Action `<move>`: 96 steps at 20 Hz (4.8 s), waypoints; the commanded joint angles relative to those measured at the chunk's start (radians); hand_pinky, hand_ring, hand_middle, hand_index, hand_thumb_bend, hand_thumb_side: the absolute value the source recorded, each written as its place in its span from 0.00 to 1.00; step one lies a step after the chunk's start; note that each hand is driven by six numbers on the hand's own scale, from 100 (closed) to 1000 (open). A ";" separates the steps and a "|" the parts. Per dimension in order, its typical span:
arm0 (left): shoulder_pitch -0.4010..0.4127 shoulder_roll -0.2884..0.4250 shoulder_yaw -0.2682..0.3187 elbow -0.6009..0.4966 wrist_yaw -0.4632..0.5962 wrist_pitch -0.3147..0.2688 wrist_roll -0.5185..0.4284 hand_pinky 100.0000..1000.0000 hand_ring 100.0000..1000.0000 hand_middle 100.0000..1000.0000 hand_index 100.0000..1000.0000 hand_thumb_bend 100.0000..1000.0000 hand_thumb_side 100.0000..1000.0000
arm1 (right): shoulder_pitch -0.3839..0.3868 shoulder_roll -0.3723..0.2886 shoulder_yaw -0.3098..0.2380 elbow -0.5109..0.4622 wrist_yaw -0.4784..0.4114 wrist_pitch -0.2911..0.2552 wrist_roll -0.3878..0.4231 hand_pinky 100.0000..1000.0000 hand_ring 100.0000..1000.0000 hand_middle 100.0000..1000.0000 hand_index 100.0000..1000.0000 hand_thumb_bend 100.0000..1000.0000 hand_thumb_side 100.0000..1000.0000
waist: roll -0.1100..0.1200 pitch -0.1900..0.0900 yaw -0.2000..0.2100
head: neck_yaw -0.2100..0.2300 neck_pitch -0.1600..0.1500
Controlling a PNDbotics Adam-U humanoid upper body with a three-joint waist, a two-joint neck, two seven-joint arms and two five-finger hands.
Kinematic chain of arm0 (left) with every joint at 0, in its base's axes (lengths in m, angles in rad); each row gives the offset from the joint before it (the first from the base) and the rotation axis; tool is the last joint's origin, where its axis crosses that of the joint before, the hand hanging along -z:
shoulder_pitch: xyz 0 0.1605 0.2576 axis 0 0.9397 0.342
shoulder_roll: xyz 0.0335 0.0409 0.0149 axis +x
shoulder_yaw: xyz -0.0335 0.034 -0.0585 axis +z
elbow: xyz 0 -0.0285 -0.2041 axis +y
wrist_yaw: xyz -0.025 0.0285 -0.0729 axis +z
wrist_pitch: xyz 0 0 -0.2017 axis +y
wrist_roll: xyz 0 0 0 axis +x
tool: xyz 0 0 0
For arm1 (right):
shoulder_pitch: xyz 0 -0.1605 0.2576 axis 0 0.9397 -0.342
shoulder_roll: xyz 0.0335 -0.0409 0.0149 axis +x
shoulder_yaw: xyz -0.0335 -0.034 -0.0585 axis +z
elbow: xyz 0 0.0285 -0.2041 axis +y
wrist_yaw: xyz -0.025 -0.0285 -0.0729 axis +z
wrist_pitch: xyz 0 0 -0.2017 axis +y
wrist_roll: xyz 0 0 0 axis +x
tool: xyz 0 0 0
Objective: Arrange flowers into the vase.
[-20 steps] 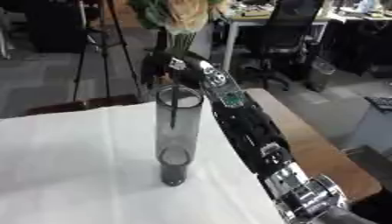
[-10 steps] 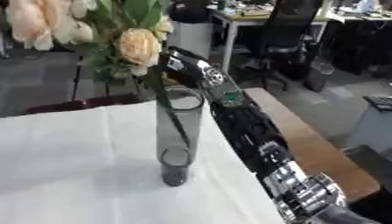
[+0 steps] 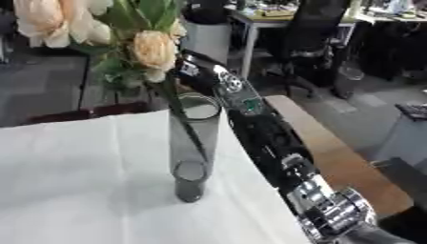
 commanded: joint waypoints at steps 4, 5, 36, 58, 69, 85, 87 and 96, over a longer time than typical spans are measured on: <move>-0.006 0.008 -0.002 -0.011 -0.001 -0.001 0.001 0.52 0.45 0.51 0.94 0.63 0.83 | -0.015 -0.032 -0.010 -0.028 -0.014 -0.085 0.100 0.45 0.54 0.34 0.56 0.65 0.76 | -0.005 -0.003 0.001 | -0.003 0.000; -0.006 0.008 -0.002 -0.011 -0.001 -0.001 0.001 0.52 0.45 0.51 0.94 0.63 0.83 | -0.014 -0.031 -0.013 -0.032 -0.018 -0.078 0.100 0.45 0.54 0.34 0.56 0.65 0.76 | -0.004 -0.003 0.001 | -0.002 0.000; -0.006 0.008 -0.002 -0.010 -0.001 -0.001 0.003 0.52 0.45 0.51 0.94 0.63 0.83 | 0.001 -0.049 -0.080 -0.113 -0.093 0.072 0.100 0.45 0.53 0.33 0.56 0.63 0.74 | -0.006 -0.005 -0.008 | 0.001 -0.002; -0.005 0.007 -0.001 -0.008 0.000 -0.001 0.004 0.52 0.45 0.51 0.94 0.63 0.83 | 0.005 -0.048 -0.089 -0.066 -0.067 0.027 0.100 0.55 0.65 0.50 0.65 0.67 0.70 | -0.003 -0.003 -0.004 | -0.001 -0.001; -0.002 0.007 -0.001 -0.009 0.001 0.002 0.003 0.52 0.45 0.51 0.94 0.63 0.83 | 0.017 -0.056 -0.096 -0.101 -0.093 0.060 0.100 0.59 0.69 0.53 0.68 0.73 0.70 | 0.002 -0.006 -0.004 | -0.003 -0.001; -0.002 0.005 -0.001 -0.008 0.001 0.002 0.003 0.52 0.45 0.51 0.94 0.62 0.83 | 0.044 -0.090 -0.186 -0.088 -0.102 0.145 0.100 0.61 0.71 0.55 0.69 0.75 0.68 | 0.005 -0.005 -0.009 | 0.000 -0.005; -0.002 0.005 -0.001 -0.008 0.001 0.002 0.004 0.52 0.45 0.51 0.94 0.62 0.83 | 0.045 -0.094 -0.204 -0.060 -0.084 0.141 0.100 0.61 0.71 0.54 0.69 0.75 0.68 | 0.006 -0.005 -0.009 | 0.001 -0.006; -0.001 0.004 0.000 -0.009 0.001 0.003 0.005 0.52 0.45 0.51 0.94 0.62 0.83 | 0.052 -0.121 -0.287 0.085 0.006 0.070 0.100 0.61 0.70 0.53 0.68 0.74 0.67 | 0.009 -0.005 -0.008 | 0.007 -0.009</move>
